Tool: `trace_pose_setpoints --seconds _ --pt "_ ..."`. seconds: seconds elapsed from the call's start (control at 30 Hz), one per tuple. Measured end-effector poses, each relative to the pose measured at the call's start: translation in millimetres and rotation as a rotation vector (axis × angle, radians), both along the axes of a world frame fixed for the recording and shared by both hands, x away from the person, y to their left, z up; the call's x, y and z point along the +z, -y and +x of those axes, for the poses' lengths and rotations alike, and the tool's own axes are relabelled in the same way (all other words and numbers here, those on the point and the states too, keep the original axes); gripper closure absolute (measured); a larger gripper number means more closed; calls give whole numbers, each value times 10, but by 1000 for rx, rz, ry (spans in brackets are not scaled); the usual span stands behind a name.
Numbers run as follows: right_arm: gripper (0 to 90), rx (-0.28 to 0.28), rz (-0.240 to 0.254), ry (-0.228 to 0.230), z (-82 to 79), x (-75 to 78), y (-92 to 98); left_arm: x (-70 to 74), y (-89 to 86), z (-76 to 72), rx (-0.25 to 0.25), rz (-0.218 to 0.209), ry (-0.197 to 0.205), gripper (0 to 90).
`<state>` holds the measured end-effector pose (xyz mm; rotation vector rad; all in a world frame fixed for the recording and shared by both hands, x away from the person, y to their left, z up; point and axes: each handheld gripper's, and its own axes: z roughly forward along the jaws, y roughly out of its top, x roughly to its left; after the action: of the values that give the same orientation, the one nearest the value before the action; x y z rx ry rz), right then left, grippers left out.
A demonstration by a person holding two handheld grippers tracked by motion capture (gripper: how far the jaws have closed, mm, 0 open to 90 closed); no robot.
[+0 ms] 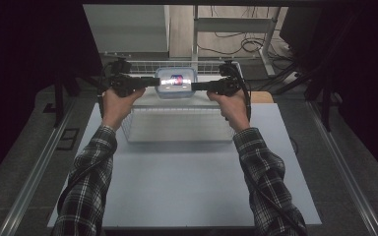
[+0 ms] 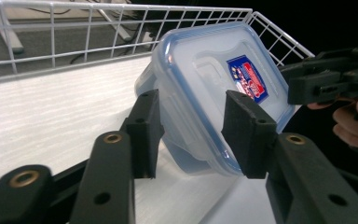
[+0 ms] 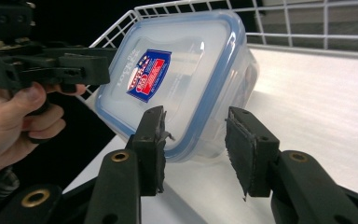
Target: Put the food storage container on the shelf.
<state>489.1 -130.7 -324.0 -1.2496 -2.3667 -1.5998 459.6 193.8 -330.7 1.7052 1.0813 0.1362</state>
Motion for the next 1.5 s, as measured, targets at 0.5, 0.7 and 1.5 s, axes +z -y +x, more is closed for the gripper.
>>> trace_pose_setpoints --seconds 0.5,0.7,1.5 --pt "601 -68 -70 98 -55 84 -86 7 104 -34 30 25 14 623" --pt "569 -72 -69 115 -67 91 -85 12 110 -82 39 24 36 578" --pt "41 -29 -176 282 -396 -107 -18 -192 167 -468 -58 65 158 80"
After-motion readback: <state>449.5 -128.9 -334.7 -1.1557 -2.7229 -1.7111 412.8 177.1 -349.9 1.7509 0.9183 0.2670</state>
